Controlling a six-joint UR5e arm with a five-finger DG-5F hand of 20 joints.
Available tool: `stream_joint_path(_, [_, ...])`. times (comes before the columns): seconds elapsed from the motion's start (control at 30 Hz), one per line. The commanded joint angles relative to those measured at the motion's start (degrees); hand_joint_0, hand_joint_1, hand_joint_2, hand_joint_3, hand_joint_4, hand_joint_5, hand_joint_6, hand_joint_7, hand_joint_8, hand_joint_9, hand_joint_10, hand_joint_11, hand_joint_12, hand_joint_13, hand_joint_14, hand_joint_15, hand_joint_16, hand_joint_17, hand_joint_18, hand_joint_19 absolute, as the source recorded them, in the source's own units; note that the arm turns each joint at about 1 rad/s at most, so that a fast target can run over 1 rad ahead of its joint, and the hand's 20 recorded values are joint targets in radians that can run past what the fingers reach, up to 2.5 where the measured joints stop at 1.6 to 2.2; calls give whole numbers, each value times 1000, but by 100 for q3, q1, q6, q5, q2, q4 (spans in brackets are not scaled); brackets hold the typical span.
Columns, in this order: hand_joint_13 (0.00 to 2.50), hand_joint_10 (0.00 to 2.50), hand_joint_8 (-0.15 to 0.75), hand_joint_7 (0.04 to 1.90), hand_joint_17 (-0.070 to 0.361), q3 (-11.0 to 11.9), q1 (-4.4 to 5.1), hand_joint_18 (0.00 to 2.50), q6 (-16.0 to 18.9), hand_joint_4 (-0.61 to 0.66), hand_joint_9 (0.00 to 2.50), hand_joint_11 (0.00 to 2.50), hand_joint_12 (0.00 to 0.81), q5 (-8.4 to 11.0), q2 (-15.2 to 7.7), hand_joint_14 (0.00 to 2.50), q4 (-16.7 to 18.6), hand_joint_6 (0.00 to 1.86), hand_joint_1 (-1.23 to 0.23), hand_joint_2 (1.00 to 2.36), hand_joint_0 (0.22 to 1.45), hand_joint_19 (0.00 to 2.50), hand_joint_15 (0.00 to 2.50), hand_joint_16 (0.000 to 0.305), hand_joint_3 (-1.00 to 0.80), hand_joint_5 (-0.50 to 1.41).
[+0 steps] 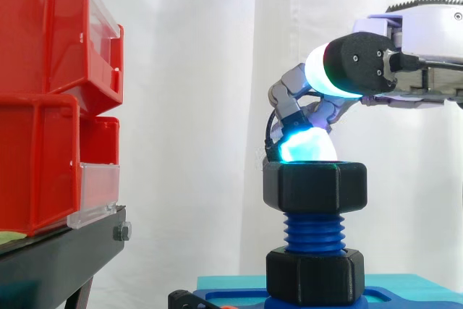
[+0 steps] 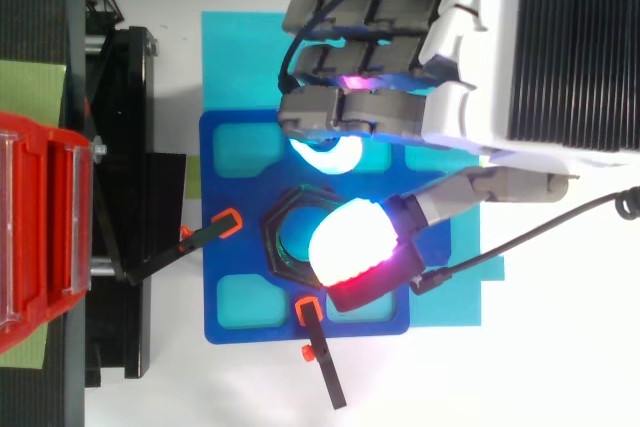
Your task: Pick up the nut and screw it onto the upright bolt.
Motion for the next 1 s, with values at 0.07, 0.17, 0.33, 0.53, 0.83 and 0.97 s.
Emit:
stream_joint_path(0.07, [922,0,282,1191,57,208,-64,688,-61,102,1284,0,212,-7,56,0,-803,637,-152,1000,542,130,0,25,-500,43])
stream_joint_path(0.17, [1042,0,279,1073,48,208,-91,849,-69,80,1454,45,181,1,250,0,-865,691,-170,1000,543,205,7,21,-500,46])
stream_joint_path(0.33, [1126,5,279,1034,38,208,-117,954,-192,83,1596,136,160,19,452,0,-917,706,-178,1000,545,265,13,17,-500,50])
stream_joint_path(0.53, [1075,6,283,1329,47,208,-205,863,-280,131,1549,156,189,-7,522,0,-1163,561,-150,1000,545,249,21,21,-500,56])
stream_joint_path(0.83, [909,5,270,1093,67,199,-267,758,-280,235,1281,109,231,-16,513,0,-1111,505,-108,1000,541,269,20,30,-500,-40])
stream_joint_path(0.97, [772,0,243,856,73,199,-240,657,-263,240,1093,0,244,-43,504,0,-856,503,-93,1000,532,233,0,33,-500,-82])
